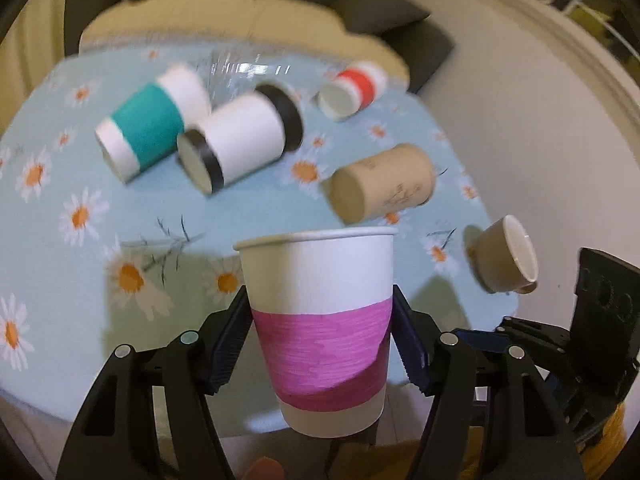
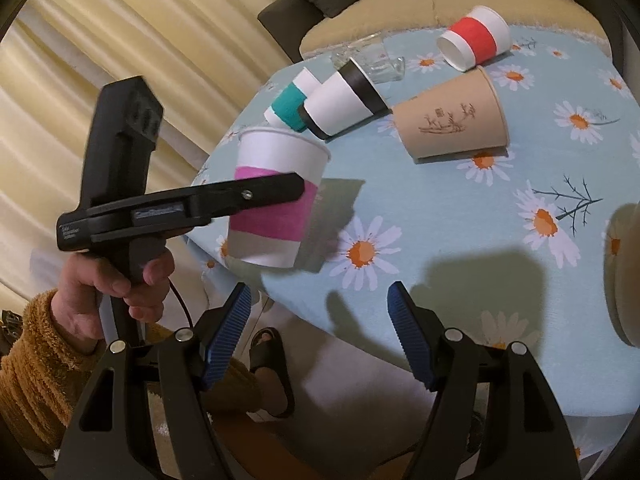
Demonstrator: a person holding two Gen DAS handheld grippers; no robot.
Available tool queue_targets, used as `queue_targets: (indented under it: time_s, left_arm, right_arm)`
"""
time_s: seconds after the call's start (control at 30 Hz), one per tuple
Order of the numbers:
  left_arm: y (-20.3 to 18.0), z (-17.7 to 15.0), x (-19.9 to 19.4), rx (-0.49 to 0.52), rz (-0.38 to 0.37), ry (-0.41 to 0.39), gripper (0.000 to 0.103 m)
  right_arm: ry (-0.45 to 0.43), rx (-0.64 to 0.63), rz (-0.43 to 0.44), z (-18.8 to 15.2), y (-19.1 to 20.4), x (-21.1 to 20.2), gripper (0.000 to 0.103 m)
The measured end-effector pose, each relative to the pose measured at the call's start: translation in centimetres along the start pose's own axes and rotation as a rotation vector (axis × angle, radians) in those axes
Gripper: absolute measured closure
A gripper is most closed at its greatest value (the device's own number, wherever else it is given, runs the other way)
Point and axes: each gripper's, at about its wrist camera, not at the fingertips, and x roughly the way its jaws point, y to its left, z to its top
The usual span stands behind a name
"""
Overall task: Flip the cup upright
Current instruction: 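Grasp the pink-band cup with the left gripper while the right gripper holds it, then open the right gripper and withdraw it while the left gripper holds the cup upright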
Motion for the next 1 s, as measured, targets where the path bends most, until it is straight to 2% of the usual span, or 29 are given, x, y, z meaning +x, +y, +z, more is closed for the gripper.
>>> queue_targets:
  time_s: [0.17, 0.37, 0.57, 0.77, 0.87, 1.0]
  left_arm:
    - [-0.3, -1.2, -2.8, 0.066, 0.012, -0.164, 0.038]
    - [-0.1, -3.4, -4.8, 0.136, 0.041, -0.344, 0.038]
    - [-0.8, -6.0, -5.5, 0.216, 0.145, -0.548, 0.038]
    - [-1.1, -7.6, -4.8, 0.195, 0.213, -0.685, 0.038]
    - [-1.2, -8.4, -4.4, 0.199, 0.244, -0.729, 0.038]
    - [-1.0, -9.2, -3.6, 0.213, 0.298, -0.789, 0.038]
  right_arm:
    - [-0.013, -0.025, 0.003, 0.2, 1.1, -0.2, 0.033]
    - [-0.054, -0.123, -0.023, 0.6, 3.4, -1.0, 0.033]
    - [-0.069, -0.197, -0.069, 0.6, 4.7, -1.1, 0.033]
    - [-0.075, -0.196, -0.107, 0.4, 4.4, -0.5, 0.033]
    - [-0.095, -0.191, -0.111, 0.3, 4.1, -0.8, 0.033]
    - [-0.135, -0.154, -0.085, 0.4, 3.3, -1.2, 0.033]
